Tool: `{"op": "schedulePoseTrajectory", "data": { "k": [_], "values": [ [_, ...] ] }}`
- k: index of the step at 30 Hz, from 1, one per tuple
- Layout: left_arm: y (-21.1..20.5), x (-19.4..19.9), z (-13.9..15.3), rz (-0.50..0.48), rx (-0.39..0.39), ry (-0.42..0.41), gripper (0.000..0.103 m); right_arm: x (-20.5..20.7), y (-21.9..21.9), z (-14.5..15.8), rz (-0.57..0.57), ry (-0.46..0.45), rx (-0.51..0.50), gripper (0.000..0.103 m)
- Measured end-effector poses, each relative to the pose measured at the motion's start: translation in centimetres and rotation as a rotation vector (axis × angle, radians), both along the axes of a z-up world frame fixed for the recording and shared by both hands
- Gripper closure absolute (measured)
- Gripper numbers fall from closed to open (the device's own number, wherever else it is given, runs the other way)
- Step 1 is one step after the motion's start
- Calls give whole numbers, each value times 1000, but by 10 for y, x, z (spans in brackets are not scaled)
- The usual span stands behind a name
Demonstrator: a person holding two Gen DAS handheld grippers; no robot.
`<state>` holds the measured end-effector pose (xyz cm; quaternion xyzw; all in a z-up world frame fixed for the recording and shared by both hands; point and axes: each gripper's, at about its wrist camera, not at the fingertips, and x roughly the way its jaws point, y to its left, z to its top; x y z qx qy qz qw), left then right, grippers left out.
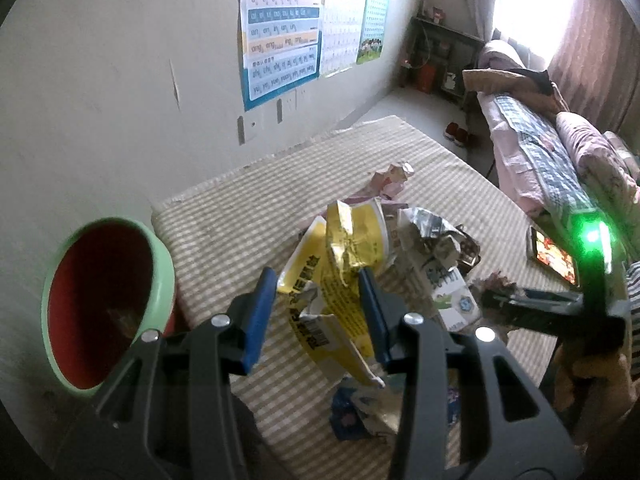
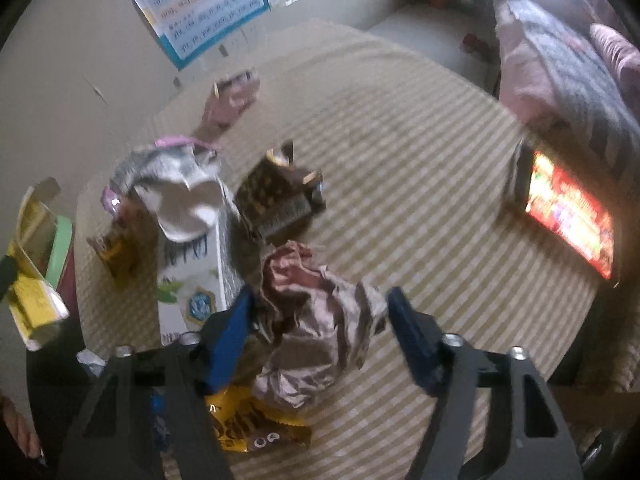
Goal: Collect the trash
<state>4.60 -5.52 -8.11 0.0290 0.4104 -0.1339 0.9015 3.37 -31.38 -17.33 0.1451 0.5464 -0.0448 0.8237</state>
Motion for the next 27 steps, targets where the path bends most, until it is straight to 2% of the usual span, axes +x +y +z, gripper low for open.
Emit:
{"op": "schedulePoseTrajectory", "data": {
  "k": [4,7,13,18,23,27],
  "values": [
    [2,-1,12,14,-4,-30,62,-7,1,7,-8,-33,-14,57],
    [3,0,29,25,-7,-70,62,-18,2,27,-26,-92,-22,57],
    [-1,-8,67,33,-1,-174,62,-41,16,91,-44,-263,-43,57],
    [1,-17,92,32,-24,-227,61,-57,36,141,-25,-402,-54,57],
    [9,-22,107,47,-47,-259,61,-59,54,172,9,-474,-46,57],
    [22,-21,107,75,-57,-264,61,-61,70,180,47,-485,-42,56]
  ]
}}
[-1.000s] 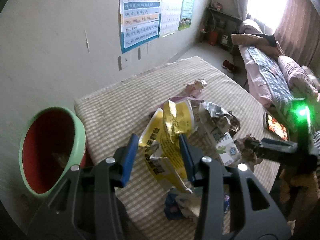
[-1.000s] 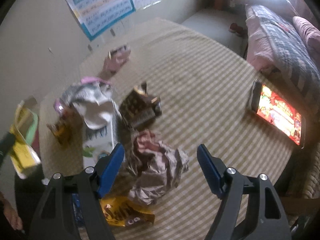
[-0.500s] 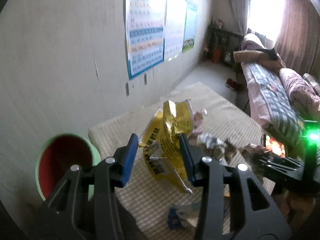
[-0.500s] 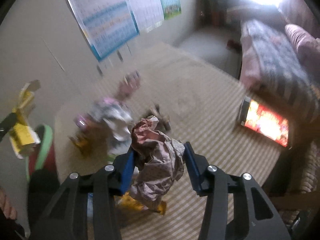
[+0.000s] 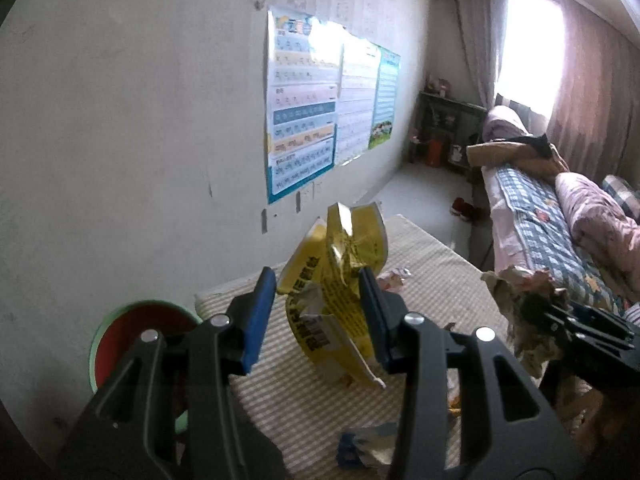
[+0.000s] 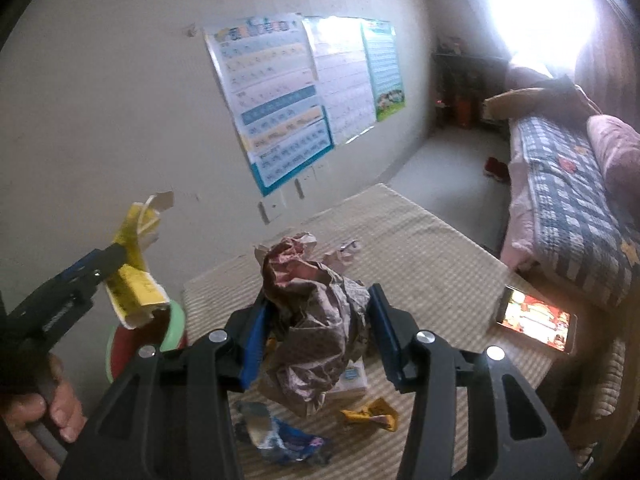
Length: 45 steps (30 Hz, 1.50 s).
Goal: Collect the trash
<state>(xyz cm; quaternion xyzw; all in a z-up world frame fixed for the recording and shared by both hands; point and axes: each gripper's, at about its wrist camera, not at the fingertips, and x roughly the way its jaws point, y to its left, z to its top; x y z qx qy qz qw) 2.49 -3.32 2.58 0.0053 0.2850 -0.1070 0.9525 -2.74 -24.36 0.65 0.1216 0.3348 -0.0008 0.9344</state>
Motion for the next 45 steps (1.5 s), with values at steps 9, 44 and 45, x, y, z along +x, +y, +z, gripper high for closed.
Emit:
{"op": "schedulePoseTrajectory", "data": {
  "k": [9,44,45],
  "values": [
    [39,7,-14,80,-10,37,65,6,32,2,72,16,1,56],
    [11,91,-202,149,118,529,35,15,38,-36,93,125,38,55],
    [10,93,-202,152,120,527,35,15,39,-37,96,127,39,55]
  ]
}}
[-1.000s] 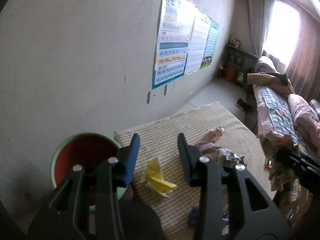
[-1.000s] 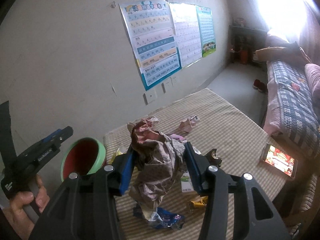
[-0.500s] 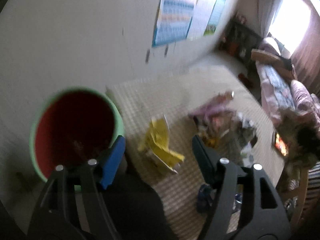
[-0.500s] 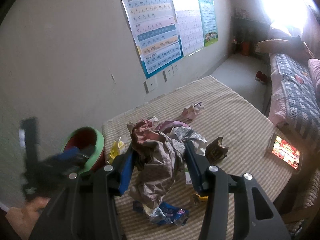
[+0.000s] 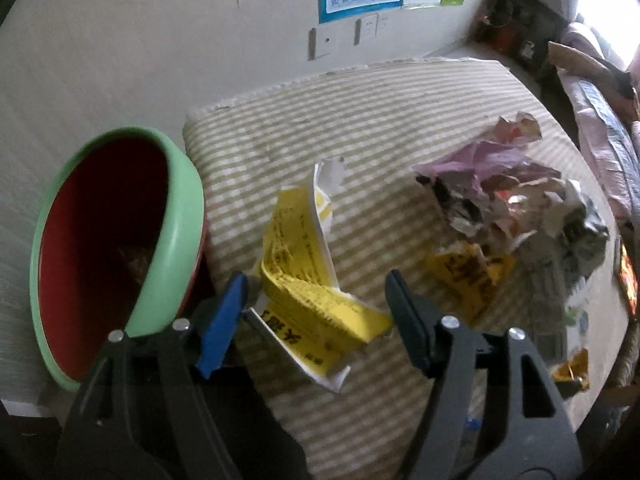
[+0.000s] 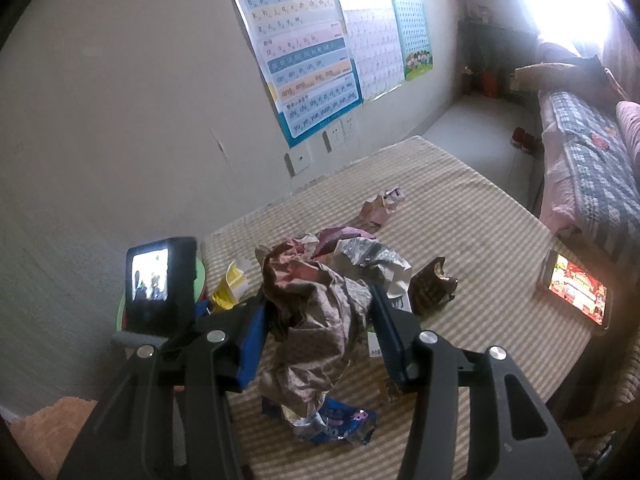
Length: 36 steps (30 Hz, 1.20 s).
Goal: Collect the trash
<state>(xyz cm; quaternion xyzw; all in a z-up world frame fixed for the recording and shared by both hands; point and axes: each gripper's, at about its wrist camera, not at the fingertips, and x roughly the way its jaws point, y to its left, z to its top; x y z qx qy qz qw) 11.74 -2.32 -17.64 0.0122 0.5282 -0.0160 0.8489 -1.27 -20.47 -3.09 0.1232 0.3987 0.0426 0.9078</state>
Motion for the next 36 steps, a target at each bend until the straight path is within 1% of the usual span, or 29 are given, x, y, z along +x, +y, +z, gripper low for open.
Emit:
{"op": "schedulePoseTrajectory", "data": {
  "k": [4,5,6,8,9,12,13,16,18,21,24,25,27,30,34,35,36],
  "values": [
    [-2,4,-1,16,24,-13,36,0,2,-3,6,5,4,55],
    [-2,5,1,19,23,-15,41,0,2,-3,7,6,5,55],
    [-1,4,3,20,18,-23,51,0,2,-4,8,7,5,55],
    [1,-1,9,3,-16,-46,61,0,1,-4,6,8,7,54],
    [2,-1,11,-5,-34,-51,63,1,1,-5,5,9,7,54],
    [11,-10,18,-20,-128,-50,64,2,0,-6,3,15,10,54],
    [13,-12,20,-18,-144,-52,64,2,1,-7,3,15,10,54],
    [26,-22,29,3,-157,-66,61,2,1,-7,3,8,11,54],
    [31,-23,31,17,-165,-65,54,2,1,-8,4,7,21,54],
    [30,-23,30,9,-157,-56,49,1,1,-11,8,9,33,54],
    [20,-16,23,-21,-153,-20,47,1,0,-15,11,17,46,54],
    [16,-14,21,-30,-144,-20,46,0,-1,-15,11,17,49,54],
    [11,-11,18,-41,-125,-20,39,1,-4,-15,7,15,53,54],
    [3,-1,10,-25,-86,-12,34,2,-8,-16,2,17,63,54],
    [0,9,1,2,-53,15,35,0,-7,-18,4,24,65,54],
    [0,9,-1,3,-47,18,38,0,-7,-19,4,26,66,54],
    [1,8,-2,8,-41,16,48,0,-7,-19,4,26,67,54]
  ]
}}
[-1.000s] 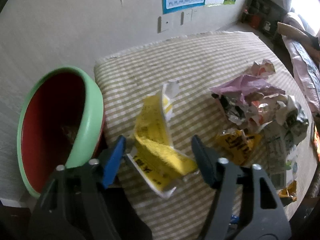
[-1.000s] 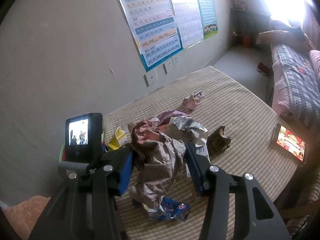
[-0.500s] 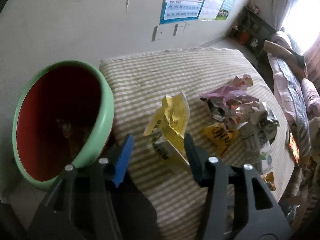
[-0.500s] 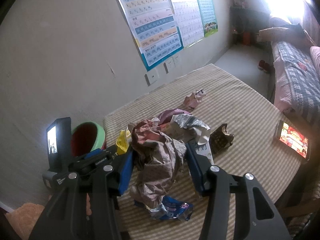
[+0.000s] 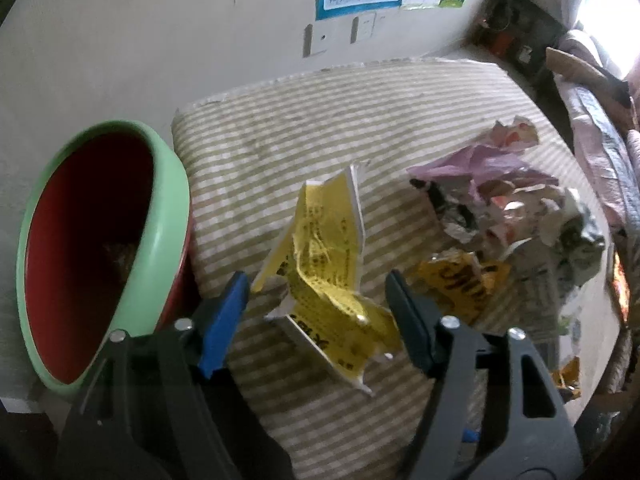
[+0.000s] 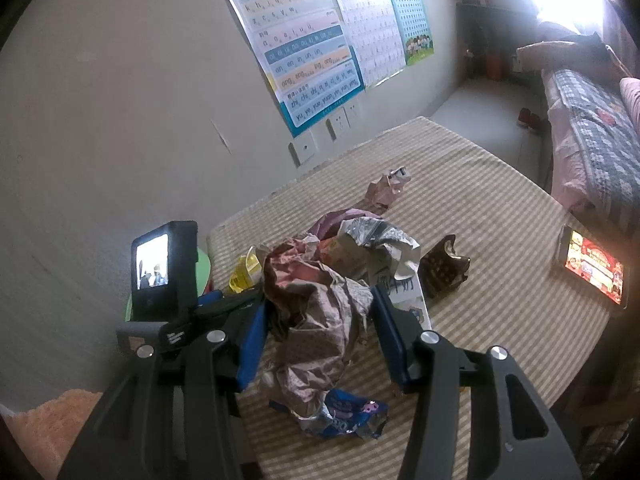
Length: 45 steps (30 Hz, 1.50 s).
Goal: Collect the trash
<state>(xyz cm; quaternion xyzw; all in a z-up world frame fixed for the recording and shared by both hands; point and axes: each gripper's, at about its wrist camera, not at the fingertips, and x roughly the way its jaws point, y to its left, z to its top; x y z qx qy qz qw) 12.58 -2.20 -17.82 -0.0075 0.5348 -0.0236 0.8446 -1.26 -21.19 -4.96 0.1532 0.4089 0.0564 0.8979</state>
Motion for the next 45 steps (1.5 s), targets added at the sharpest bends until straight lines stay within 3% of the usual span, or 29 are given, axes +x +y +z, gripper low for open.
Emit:
{"op": "schedulePoseTrajectory", "data": {
  "k": [6,12,16,21,25,29,33,34,35,36,40,45],
  "values": [
    [8,-11,13,6,-30,-53,55,1,2,1,3,1,-7,54],
    [29,-52,79,-39,-6,-274,54,9,22,4,57,4,-30,54],
    [77,-75,108,22,24,-353,54,23,56,7,149,-14,-41,54],
    [139,-78,106,145,61,-342,54,53,117,1,287,-14,-50,54],
    [188,-75,93,228,48,-290,54,82,170,-12,382,30,-43,54],
    [214,-69,82,256,48,-261,52,105,215,-25,446,72,-48,54],
    [227,-63,78,272,44,-259,47,120,241,-30,474,84,-60,46],
    [229,-64,78,272,46,-261,43,122,245,-29,477,84,-69,44],
    [229,-63,77,276,55,-266,29,123,248,-29,478,84,-77,43],
    [230,-63,79,280,58,-278,26,124,250,-29,476,81,-83,41],
    [229,-64,83,280,41,-295,26,120,246,-21,458,56,-89,40],
    [205,-68,96,248,12,-326,25,99,202,3,356,-4,-111,40]
  ]
}}
